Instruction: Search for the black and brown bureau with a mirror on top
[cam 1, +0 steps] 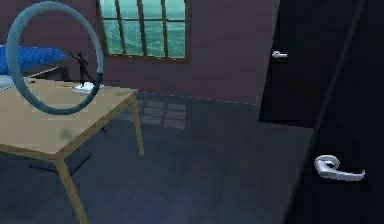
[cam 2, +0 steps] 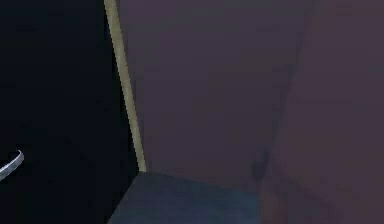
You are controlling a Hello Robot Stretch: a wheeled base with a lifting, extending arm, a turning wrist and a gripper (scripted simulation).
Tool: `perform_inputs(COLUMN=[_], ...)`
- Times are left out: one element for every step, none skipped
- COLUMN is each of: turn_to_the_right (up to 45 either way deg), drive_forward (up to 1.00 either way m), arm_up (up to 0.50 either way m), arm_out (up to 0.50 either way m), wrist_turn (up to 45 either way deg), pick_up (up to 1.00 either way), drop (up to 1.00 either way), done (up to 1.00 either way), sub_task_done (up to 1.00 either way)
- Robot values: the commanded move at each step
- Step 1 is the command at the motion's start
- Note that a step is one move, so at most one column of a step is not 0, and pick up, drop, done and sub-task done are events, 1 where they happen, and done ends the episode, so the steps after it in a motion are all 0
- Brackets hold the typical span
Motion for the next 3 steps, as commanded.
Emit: perform_inputs(turn_to_the_right=[12.0, 0.0, -45.0], drive_forward=[0.00, 0.45, 0.00], arm_up=[0.00, 0.00, 0.00], arm_out=[0.00, 0.00, 0.00], wrist_turn=[0.0, 0.0, 0.0], pick_up=[0.00, 0.00, 0.00], drop=[0.00, 0.00, 0.00], done=[0.00, 0.00, 0.00], sub_task_done=[0.00, 0.00, 0.00])
